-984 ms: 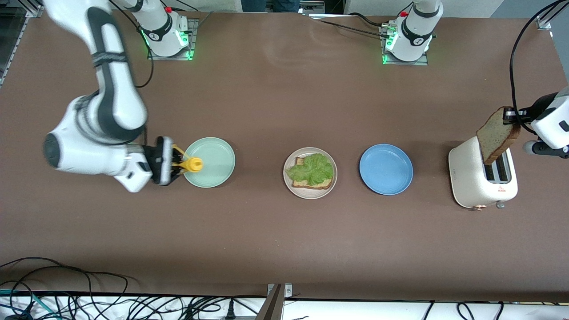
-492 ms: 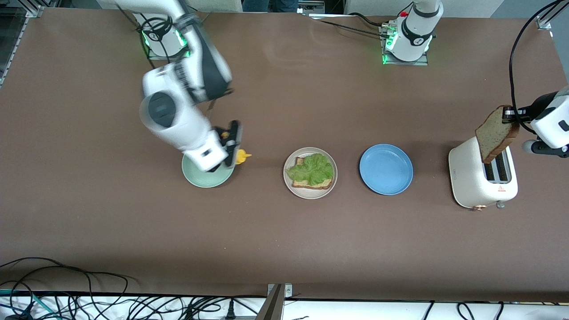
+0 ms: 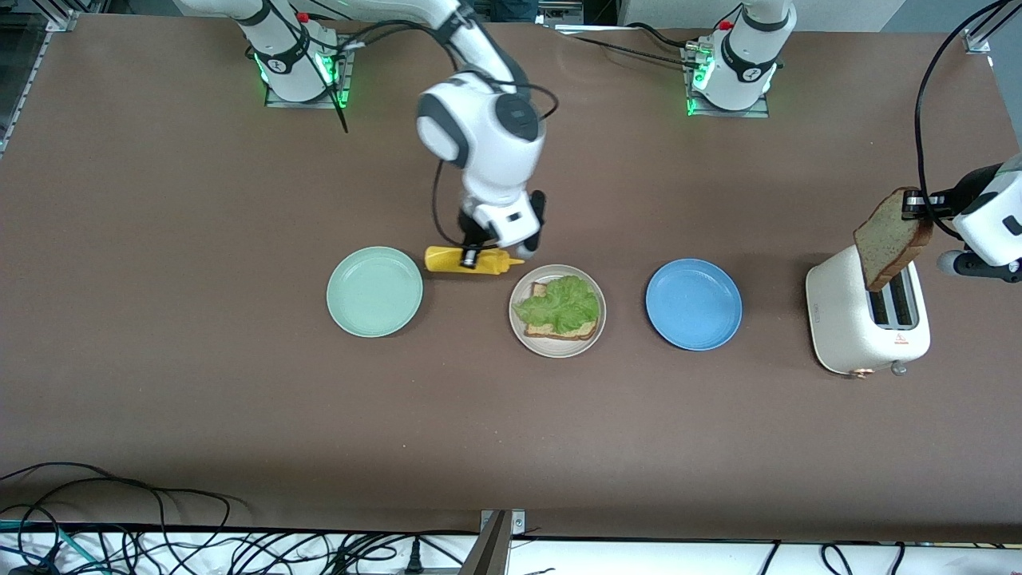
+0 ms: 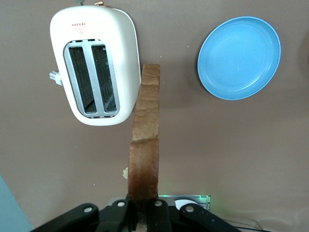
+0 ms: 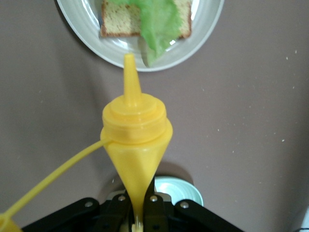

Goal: Make sandwich on beige plate with both arms
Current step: 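Carry the bottle with the right gripper over the bread on the beige plate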

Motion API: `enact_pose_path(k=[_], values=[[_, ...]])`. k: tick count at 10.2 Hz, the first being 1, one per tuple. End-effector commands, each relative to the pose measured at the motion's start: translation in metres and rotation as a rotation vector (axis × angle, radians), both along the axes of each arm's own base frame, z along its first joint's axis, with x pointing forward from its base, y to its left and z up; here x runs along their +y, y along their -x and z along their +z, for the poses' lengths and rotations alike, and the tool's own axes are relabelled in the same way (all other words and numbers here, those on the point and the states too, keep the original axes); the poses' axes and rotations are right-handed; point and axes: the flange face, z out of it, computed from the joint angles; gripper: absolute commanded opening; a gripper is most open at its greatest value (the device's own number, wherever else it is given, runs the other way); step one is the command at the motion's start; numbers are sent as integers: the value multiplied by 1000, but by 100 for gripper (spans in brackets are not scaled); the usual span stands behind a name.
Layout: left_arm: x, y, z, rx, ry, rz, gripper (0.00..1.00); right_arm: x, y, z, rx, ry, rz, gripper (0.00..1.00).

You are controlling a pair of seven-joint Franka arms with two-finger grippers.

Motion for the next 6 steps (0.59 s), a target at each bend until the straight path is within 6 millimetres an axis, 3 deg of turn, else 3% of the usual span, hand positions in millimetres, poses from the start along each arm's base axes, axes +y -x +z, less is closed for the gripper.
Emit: enact_pose_path(k=[1, 3, 6], values=[[-2, 1, 7, 4, 17, 11, 0, 32, 13, -25, -127, 161, 57, 0], [-2, 2, 7, 4, 17, 11, 0, 48, 26, -43, -209, 260, 87, 0], [-2, 2, 7, 4, 17, 11, 0, 53, 27, -66, -226, 274, 87, 0]])
